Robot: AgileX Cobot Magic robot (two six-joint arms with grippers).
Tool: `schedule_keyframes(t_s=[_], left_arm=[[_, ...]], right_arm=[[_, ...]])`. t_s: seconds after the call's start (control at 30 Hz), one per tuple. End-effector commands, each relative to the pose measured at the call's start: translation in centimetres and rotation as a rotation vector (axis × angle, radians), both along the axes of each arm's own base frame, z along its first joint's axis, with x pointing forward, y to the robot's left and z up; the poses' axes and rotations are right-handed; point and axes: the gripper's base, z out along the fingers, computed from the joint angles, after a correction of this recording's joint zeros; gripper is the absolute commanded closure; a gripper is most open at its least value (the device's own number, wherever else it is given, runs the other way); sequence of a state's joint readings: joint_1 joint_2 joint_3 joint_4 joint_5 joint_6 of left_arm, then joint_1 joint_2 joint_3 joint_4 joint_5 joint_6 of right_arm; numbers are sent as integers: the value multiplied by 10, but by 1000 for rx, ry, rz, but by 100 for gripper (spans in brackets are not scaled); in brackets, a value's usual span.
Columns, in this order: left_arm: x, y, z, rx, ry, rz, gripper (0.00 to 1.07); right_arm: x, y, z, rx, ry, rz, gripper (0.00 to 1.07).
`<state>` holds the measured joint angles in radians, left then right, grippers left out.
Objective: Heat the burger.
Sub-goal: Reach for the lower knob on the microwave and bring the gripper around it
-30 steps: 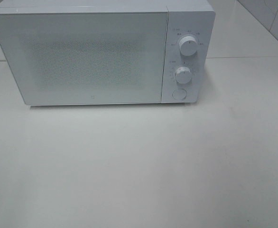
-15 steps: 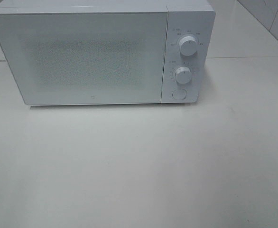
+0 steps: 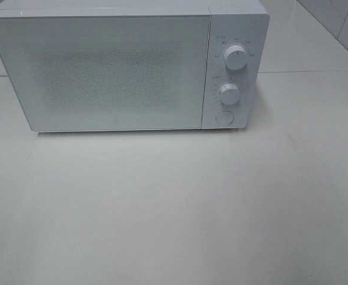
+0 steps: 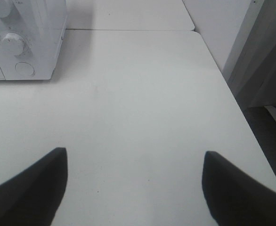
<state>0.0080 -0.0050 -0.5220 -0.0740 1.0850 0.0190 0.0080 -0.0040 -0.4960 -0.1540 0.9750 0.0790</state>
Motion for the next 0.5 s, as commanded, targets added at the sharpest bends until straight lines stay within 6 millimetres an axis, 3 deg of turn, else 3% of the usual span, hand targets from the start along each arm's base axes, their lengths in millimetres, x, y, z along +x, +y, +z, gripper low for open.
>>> schedule_keyframes(t_s=[0.03,0.5], left_arm=[[-2,-1,0,-14,-29,0,6],[-2,-1,0,-14,-28,0,6]], right_arm=[[-3,0,1,-1,-39,2,33],[-2,1,21,-2,-134,11,33]])
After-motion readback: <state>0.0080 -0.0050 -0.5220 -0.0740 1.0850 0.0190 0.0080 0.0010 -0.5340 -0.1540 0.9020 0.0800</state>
